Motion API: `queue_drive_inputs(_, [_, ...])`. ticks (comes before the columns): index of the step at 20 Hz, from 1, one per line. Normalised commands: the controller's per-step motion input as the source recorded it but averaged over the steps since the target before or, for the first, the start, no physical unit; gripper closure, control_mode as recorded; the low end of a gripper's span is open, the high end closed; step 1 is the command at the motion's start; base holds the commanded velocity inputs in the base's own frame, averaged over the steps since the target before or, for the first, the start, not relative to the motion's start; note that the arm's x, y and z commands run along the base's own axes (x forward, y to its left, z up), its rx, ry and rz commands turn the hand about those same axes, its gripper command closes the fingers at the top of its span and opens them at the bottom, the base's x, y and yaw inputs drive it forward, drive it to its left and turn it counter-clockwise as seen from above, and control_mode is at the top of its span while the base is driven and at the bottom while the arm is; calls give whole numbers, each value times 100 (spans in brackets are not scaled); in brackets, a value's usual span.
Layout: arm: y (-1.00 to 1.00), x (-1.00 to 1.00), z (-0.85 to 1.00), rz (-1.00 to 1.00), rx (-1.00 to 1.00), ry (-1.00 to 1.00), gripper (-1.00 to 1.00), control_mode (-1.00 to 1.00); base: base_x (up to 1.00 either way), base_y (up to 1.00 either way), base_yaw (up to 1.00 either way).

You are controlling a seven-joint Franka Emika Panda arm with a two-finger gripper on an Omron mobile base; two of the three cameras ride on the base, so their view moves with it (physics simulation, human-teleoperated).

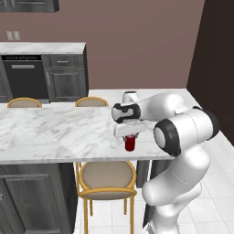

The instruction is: Four empty soda cans are scattered around the kitchen. Gather all the cans and cluster them next to the stove for recycling.

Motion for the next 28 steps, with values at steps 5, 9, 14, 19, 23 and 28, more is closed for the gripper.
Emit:
queue_drive_inputs(5, [10,0,28,6,2,0,100,-100,0,0,0])
queue_drive_inputs(9, [18,0,32,7,2,0,100,-100,0,0,0])
queue_drive_inputs(14, [27,0,19,9,0,0,100,-100,0,0,0])
queue_drive_inputs(19, [11,-6,13,6,0,0,100,-100,0,0,0])
queue_drive_inputs(23, [0,-6,11,3,0,0,100,-100,0,0,0])
queue_drive_inputs(28, [0,-12,7,4,0,0,100,-100,0,0,0])
